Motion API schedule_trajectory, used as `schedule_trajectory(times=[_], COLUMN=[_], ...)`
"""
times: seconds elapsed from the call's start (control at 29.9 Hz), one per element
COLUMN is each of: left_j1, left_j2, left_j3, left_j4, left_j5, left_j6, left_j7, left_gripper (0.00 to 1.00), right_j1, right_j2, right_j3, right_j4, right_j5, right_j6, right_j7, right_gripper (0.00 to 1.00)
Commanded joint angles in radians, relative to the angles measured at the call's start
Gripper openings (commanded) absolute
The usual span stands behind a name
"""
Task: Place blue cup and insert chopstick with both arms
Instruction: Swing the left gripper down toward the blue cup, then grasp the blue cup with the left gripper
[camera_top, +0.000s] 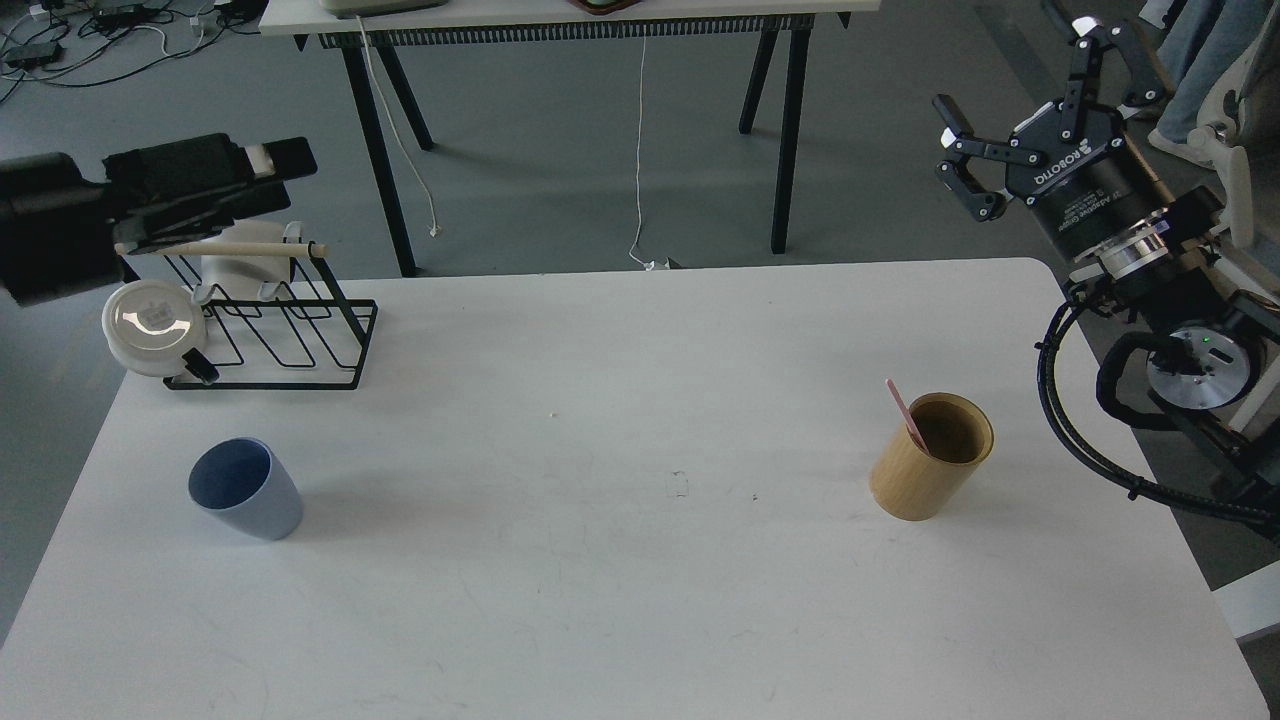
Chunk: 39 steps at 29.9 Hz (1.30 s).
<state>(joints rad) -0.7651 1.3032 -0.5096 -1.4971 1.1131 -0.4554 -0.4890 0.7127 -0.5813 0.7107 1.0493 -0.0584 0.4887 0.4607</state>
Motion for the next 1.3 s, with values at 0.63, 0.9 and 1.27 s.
schedule_trajectory(times=[0.63,0.9,1.27], left_j1=[0.009,0.033,0.184], left_j2=[-0.061,-0.108,-0.208], left_j3=[0.358,0.361,0.359], left_j4=[0.311,0.351,0.446], left_j5=[0.287,0.284,0.291], left_j6=[0.297,0.305,0.415], left_j7=[0.0,0.0,0.0], left_gripper=[1.0,1.0,1.0], right_j1=[-0.033,-0.045,-0.055], right_j2=[-0.003,-0.005,-0.005], right_j3=[0.001,0.0,0.0], right_j4=[-0.006,-0.006,-0.017], right_j5=[0.0,0.0,-0.001], right_j6=[0.0,0.0,0.0], right_j7=[0.001,0.001,0.001], right_gripper=[1.0,1.0,1.0])
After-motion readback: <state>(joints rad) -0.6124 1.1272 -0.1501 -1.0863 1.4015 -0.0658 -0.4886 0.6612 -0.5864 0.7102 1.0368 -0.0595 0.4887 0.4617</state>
